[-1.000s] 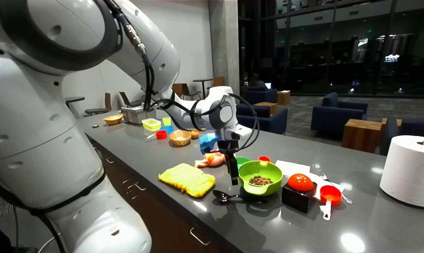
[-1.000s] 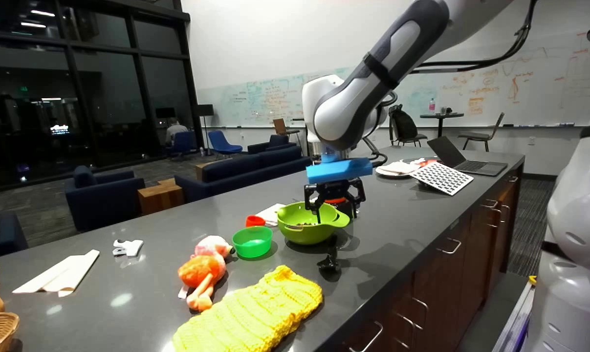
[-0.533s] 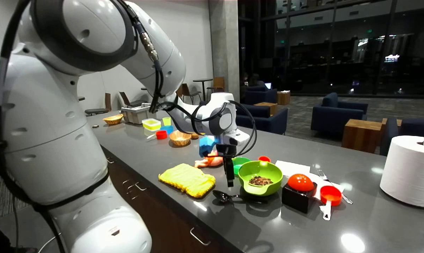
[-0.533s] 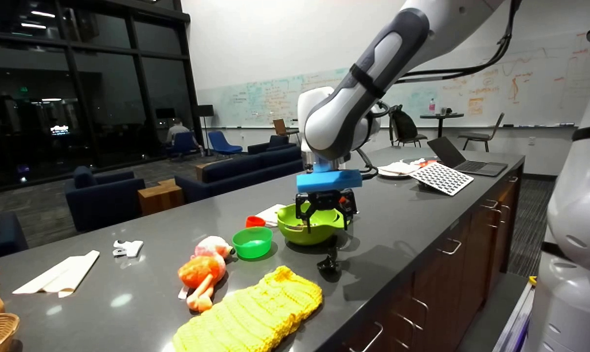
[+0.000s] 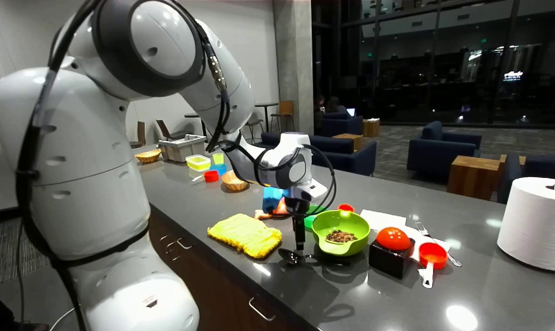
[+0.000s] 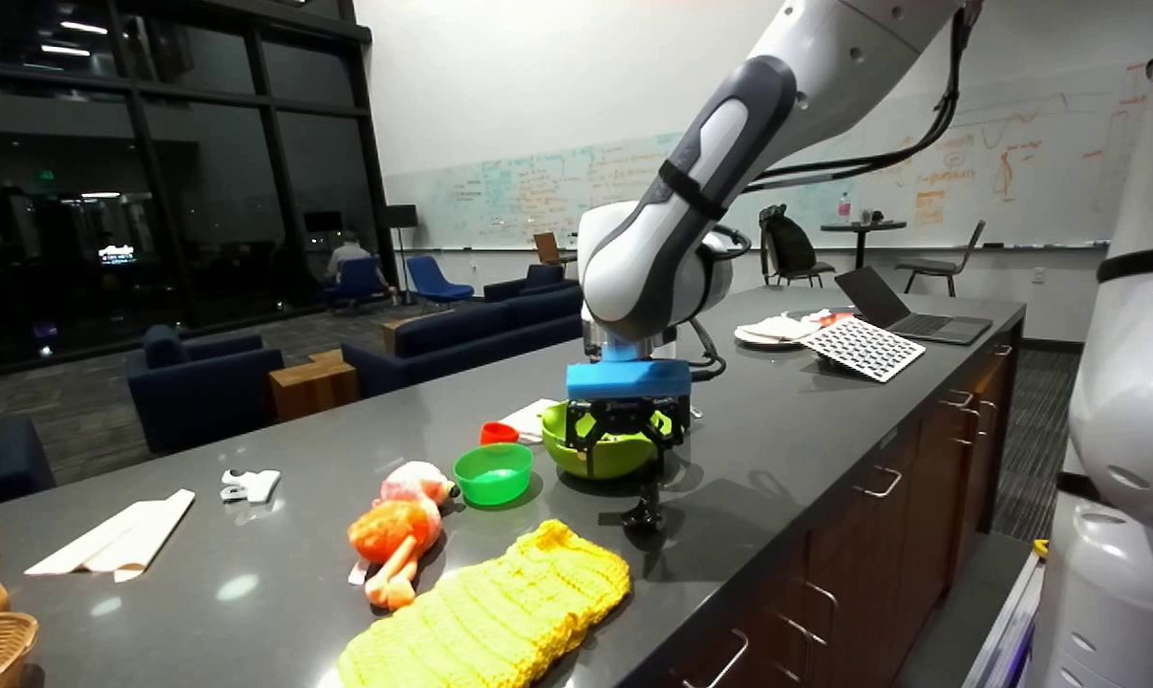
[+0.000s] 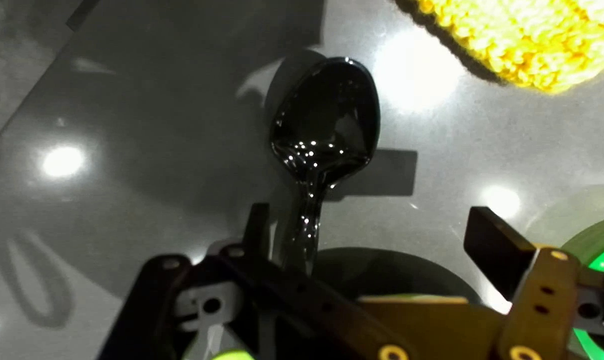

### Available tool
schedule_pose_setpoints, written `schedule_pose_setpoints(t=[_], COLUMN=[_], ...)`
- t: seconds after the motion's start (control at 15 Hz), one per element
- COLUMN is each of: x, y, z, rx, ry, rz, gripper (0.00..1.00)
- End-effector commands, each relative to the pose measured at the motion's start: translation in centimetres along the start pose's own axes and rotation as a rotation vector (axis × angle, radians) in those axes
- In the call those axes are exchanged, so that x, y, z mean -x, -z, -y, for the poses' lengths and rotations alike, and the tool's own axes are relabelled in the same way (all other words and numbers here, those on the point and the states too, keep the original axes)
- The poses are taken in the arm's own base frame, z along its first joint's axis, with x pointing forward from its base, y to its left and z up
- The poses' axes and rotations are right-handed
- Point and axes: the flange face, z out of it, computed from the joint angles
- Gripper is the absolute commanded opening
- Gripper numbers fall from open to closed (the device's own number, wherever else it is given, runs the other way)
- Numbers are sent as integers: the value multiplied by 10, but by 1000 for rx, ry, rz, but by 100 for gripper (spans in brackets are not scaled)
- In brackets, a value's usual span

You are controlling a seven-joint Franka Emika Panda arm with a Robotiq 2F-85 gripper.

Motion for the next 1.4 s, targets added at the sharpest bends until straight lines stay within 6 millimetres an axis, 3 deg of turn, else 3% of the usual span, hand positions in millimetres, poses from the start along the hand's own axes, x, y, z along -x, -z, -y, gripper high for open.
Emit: schedule_pose_setpoints(t=[0.0, 1.33], x=[-5, -38], y=[-14, -63], z=[6, 18], rx=[-24, 6], ry=[-10, 97], rz=[14, 32], gripper=[100, 100])
